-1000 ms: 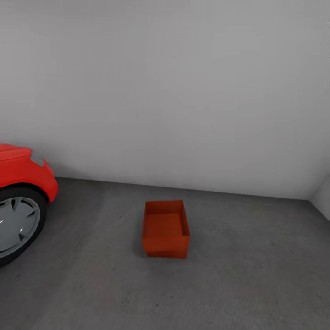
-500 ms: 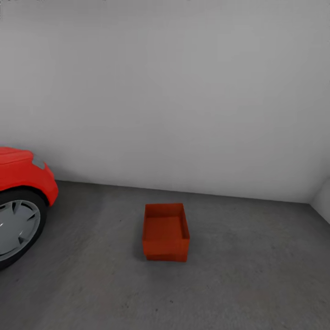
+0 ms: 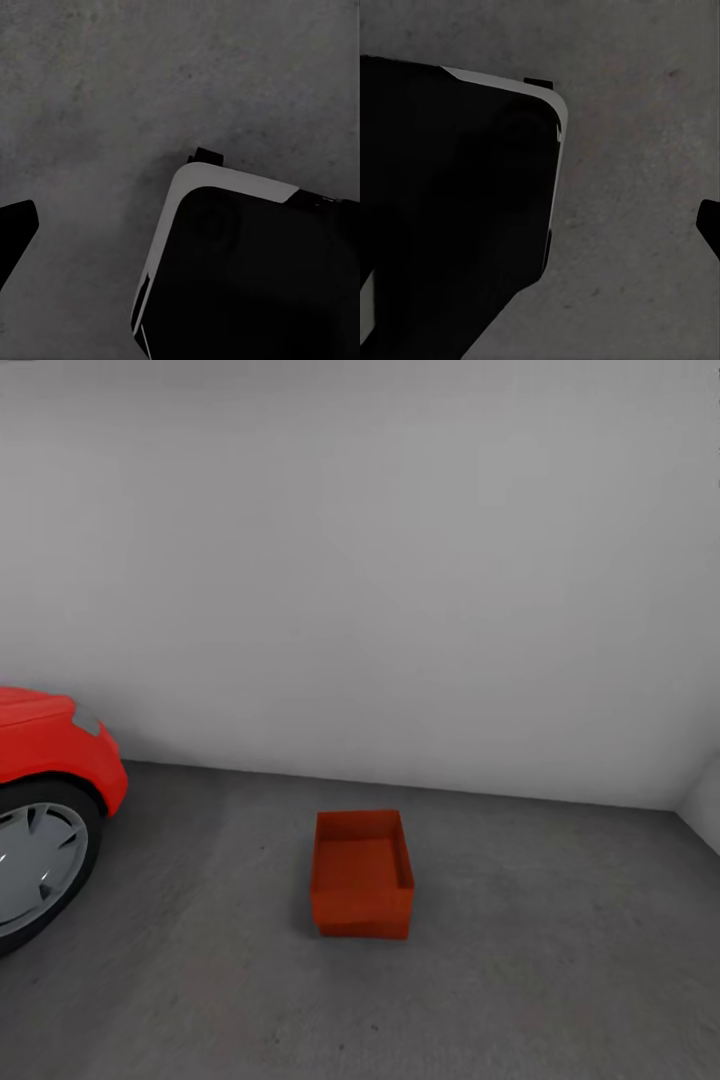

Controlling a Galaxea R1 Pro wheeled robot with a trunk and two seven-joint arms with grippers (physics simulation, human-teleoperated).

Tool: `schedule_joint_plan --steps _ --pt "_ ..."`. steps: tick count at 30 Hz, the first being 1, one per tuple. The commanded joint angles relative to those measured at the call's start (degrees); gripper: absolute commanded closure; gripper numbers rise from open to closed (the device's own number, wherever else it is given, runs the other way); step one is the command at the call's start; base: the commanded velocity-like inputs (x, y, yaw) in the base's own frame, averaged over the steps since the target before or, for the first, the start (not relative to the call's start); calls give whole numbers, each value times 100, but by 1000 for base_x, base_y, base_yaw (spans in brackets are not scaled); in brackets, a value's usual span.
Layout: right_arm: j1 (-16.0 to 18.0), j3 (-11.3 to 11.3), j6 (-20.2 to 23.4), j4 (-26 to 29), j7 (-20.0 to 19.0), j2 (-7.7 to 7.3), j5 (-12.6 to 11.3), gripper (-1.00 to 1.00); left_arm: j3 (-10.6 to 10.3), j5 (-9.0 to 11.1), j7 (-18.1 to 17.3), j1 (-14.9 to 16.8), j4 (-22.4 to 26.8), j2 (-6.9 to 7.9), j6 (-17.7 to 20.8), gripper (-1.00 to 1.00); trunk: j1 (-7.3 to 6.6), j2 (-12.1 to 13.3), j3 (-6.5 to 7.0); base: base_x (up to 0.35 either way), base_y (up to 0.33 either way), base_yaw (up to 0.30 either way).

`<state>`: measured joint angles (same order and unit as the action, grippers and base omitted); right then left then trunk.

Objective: Move the two storage containers from the living room to the garage. In the garage, place one container on the floor and stack the other container on top of it (either order is fine).

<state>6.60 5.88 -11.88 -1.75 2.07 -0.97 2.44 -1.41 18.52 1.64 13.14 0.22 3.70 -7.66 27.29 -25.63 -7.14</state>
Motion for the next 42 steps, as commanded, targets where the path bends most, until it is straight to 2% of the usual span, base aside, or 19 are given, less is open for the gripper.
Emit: schedule_joint_plan --steps 1,15,29,42 --pt "9 38 -21 -19 23 1 27 -100 -15 20 12 4 -3 -1 -16 -100 3 -10 -1 0 0 0" --pt "12 41 -12 -19 22 -13 31 -100 -17 20 12 4 -3 -1 -16 -100 3 -10 126 0 0 0" --pt "12 43 10 -19 5 -25 37 -100 -15 20 12 4 -2 -1 -16 -100 3 -10 155 0 0 0" --pt "12 39 -16 -19 -30 -34 37 -100 -16 20 12 4 -4 -1 -16 -100 3 -10 262 0 0 0"
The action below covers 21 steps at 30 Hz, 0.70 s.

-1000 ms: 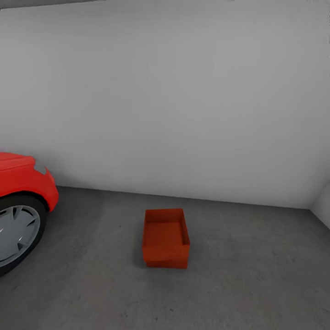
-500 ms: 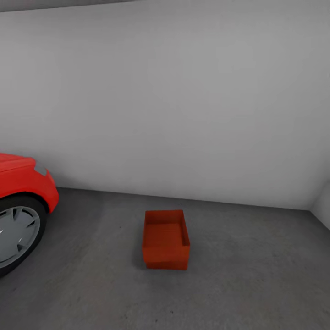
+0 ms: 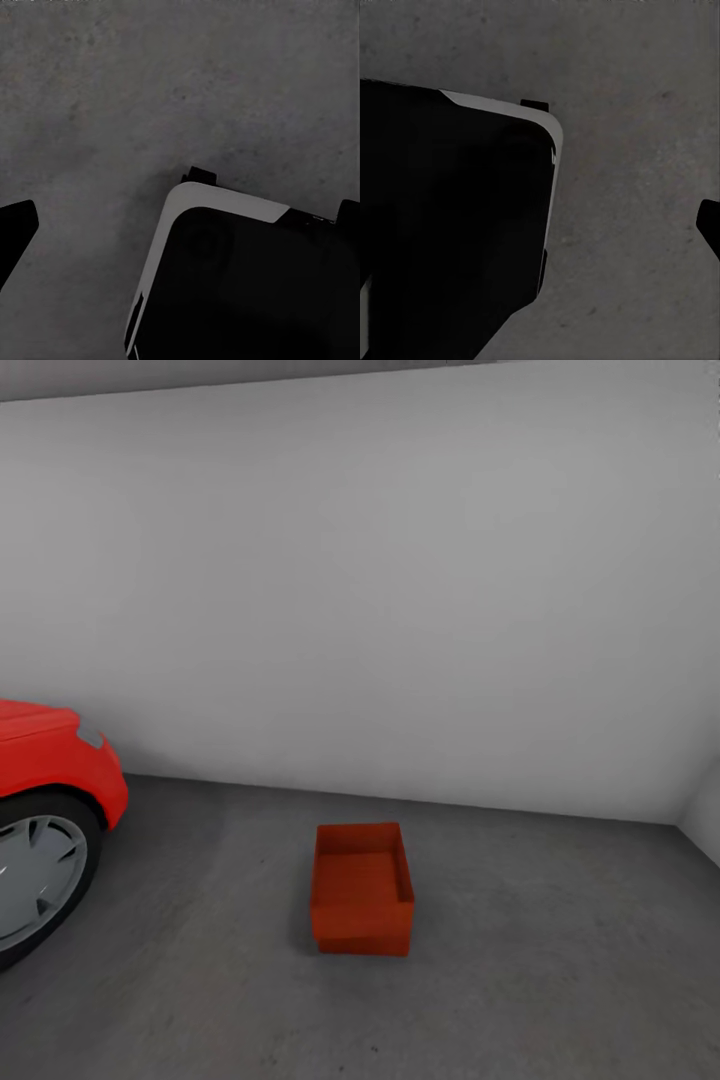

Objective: Move the two storage containers from the living room to the garage. In the garage, place one container on the floor and stack the other container on top of it (either order is fine).

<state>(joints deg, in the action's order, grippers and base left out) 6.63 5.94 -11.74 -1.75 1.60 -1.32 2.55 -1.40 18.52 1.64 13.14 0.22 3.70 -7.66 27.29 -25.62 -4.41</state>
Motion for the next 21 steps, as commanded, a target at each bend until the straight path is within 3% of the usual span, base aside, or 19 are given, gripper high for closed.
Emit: schedule_joint_plan --steps 1,21 --pt "9 34 -30 -19 16 0 26 -100 -17 20 12 5 -4 -1 -16 -100 3 -11 -2 0 0 0" --pt "9 32 6 -19 16 1 26 -100 -18 20 12 5 -2 -1 -16 -100 3 -11 180 0 0 0"
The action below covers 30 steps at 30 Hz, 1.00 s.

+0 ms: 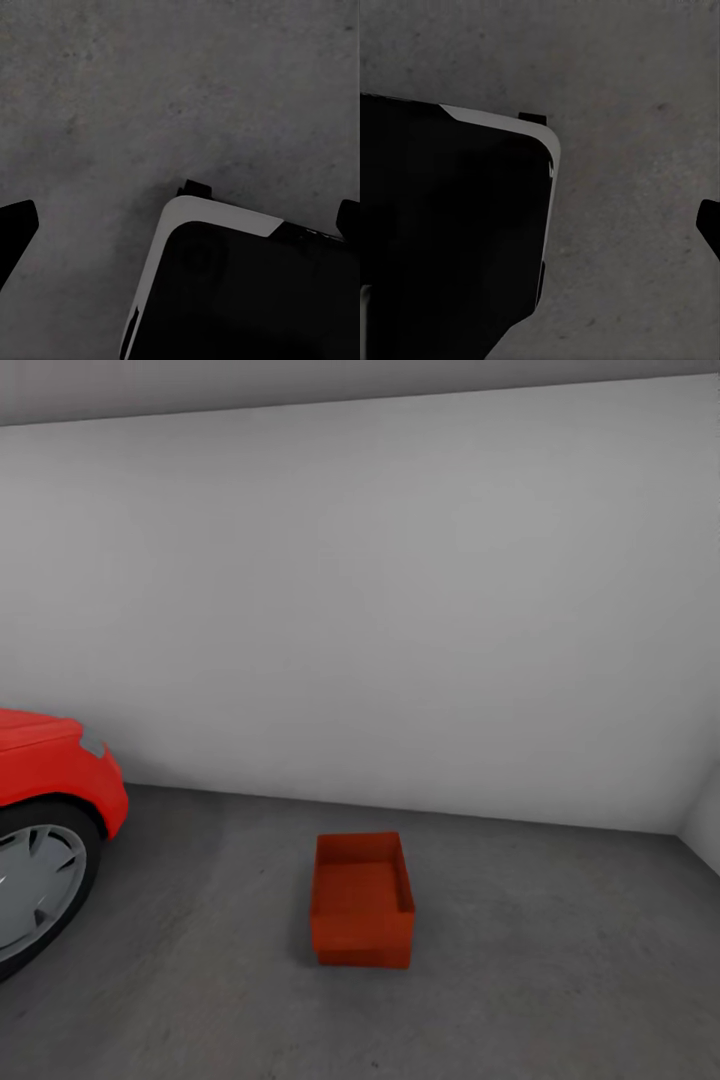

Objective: Move the two storage containers from the living room to the garage. In the garage, place one container on the floor and stack the other container on top of it (either order is fine).

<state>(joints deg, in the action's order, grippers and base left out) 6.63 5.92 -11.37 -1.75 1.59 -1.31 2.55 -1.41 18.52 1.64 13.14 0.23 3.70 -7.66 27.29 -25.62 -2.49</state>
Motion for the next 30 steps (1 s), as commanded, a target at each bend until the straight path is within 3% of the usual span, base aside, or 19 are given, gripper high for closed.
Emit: schedule_joint_plan --steps 1,30 --pt "8 33 -30 -19 17 0 26 -100 -17 20 12 5 -2 -1 -16 -100 3 -11 -3 0 0 0" --pt "5 38 -32 -19 61 26 26 -100 -16 20 12 5 -5 -1 -16 -100 3 -11 261 0 0 0"
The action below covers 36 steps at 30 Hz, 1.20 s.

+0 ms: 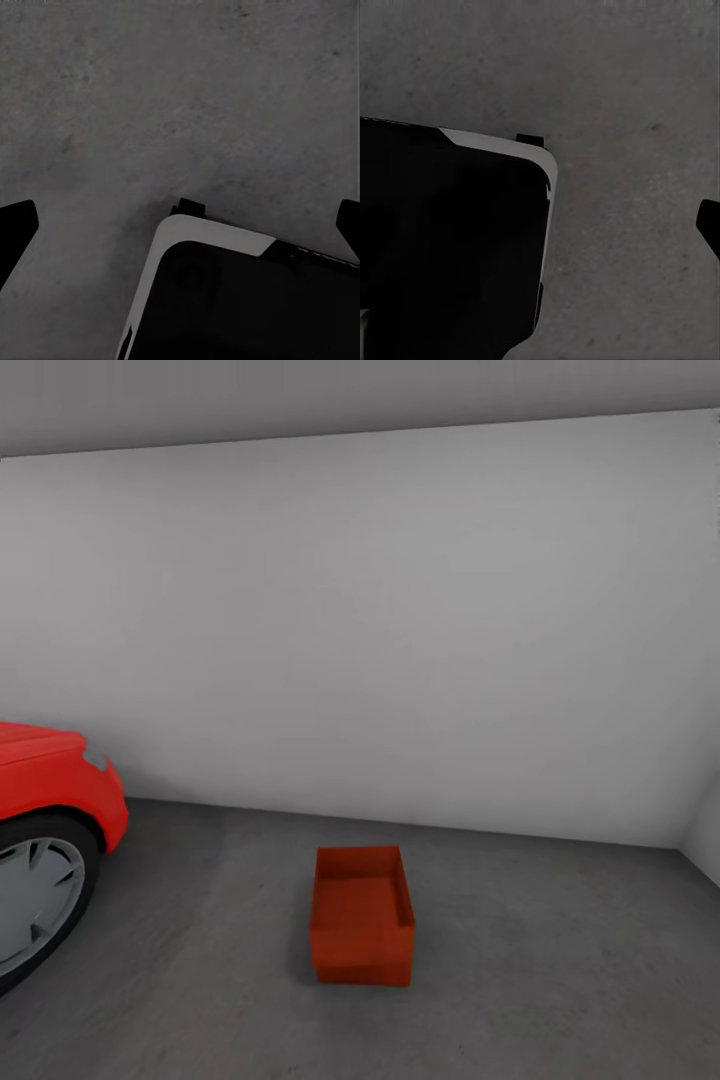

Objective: Move the two storage containers from the living room to the garage. In the garage, place one container on the floor and stack the other container on top of it (either order is fine).

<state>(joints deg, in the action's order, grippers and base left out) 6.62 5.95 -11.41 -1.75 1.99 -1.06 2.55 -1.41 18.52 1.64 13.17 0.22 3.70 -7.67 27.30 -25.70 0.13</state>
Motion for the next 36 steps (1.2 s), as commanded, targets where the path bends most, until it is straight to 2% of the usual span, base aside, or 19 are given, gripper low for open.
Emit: schedule_joint_plan --steps 1,36 --pt "6 36 -28 -19 21 0 27 -100 -17 20 12 1 -4 -1 -15 -100 2 -3 8 0 0 0" --pt "13 5 -75 -12 -58 -28 -14 -100 -18 20 12 1 -2 -1 -16 -100 2 -3 324 0 0 0"
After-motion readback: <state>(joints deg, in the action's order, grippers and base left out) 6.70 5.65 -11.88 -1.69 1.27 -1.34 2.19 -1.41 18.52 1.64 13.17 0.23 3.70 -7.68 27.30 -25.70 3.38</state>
